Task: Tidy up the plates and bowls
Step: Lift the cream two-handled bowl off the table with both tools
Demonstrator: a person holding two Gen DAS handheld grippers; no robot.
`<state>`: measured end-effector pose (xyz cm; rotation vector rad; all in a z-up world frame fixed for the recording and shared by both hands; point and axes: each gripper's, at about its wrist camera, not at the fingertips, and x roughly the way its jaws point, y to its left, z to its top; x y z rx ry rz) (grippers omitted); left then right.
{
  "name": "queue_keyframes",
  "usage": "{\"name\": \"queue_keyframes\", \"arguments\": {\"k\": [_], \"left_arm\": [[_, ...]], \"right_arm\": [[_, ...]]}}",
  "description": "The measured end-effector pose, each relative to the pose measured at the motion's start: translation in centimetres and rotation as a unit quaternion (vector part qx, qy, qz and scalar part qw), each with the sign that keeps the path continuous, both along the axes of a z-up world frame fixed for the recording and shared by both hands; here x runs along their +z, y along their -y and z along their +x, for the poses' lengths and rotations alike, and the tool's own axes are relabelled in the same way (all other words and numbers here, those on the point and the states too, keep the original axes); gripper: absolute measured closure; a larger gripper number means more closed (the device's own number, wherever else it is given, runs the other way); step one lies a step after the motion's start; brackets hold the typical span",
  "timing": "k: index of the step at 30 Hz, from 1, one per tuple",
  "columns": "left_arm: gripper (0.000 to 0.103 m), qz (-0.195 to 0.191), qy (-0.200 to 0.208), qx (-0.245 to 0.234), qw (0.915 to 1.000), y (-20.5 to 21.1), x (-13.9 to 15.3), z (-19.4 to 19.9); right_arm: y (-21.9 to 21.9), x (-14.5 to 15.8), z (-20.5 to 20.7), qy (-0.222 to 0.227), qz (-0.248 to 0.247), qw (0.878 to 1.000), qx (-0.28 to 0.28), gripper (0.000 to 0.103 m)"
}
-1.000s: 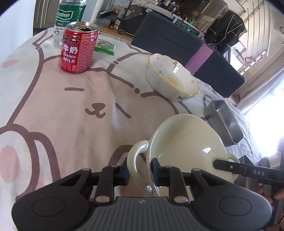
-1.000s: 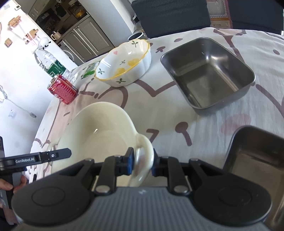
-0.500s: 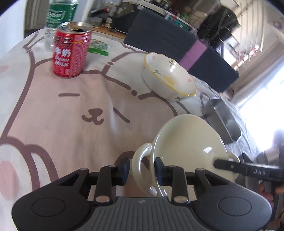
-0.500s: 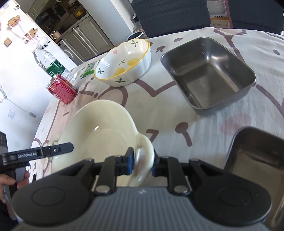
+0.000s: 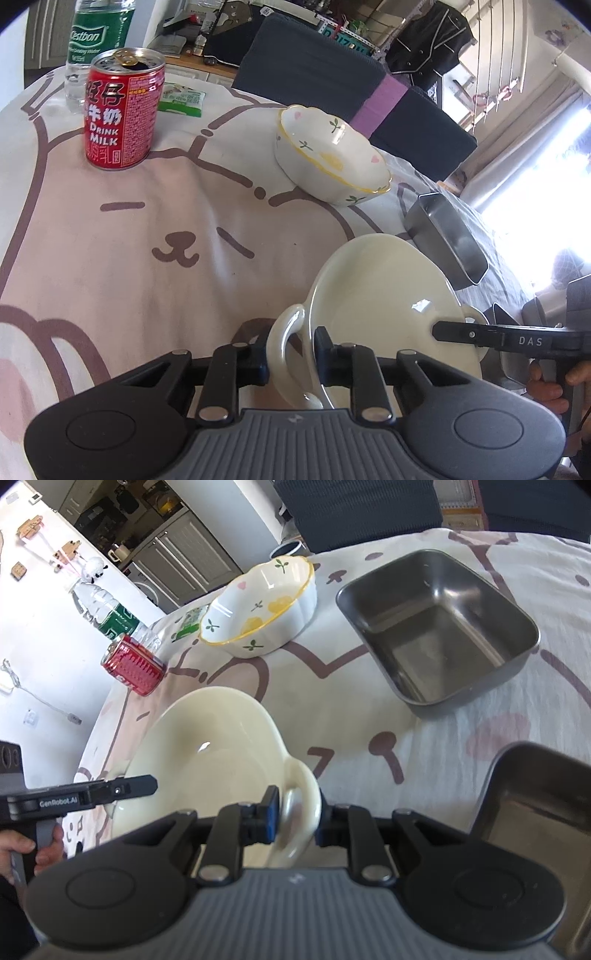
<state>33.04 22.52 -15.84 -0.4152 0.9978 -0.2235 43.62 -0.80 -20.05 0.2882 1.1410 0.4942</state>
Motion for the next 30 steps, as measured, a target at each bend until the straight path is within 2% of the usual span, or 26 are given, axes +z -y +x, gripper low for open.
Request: {"name": "queue_keyframes", "arguments": {"k": [7, 12, 15, 21, 30], "left_arm": [[0.078, 0.005, 0.001, 0.025, 0.9997, 0.3, 0.1, -1.0], [0.078, -0.014, -0.003, 0.049, 0.9987, -0.2, 0.0, -1.7], [0.079, -0.012, 0.002, 0.053, 0.9985, -0.1, 0.4, -2.1], [0.079, -0.003, 0.013, 0.051, 0.9986, 0.5, 1.4, -2.5], [0.078, 0.002, -0.013, 0.035, 0.9993, 0.3, 0.1, -2.8]], "right_arm": [[-0.7, 0.3, -0.5, 0.021, -0.018, 1.000, 0.008, 0.081], [-1.1, 0.7, -1.2, 0.039, -0.031, 0.999, 0.021, 0.081], [-1.2, 1.1, -1.5, 0.046, -0.031, 0.998, 0.026, 0.081], [-0.5, 1.7, -1.8, 0.049, -0.021, 0.998, 0.017, 0.081], [-0.7, 0.3, -2.1, 0.017, -0.034, 0.999, 0.036, 0.080]]}}
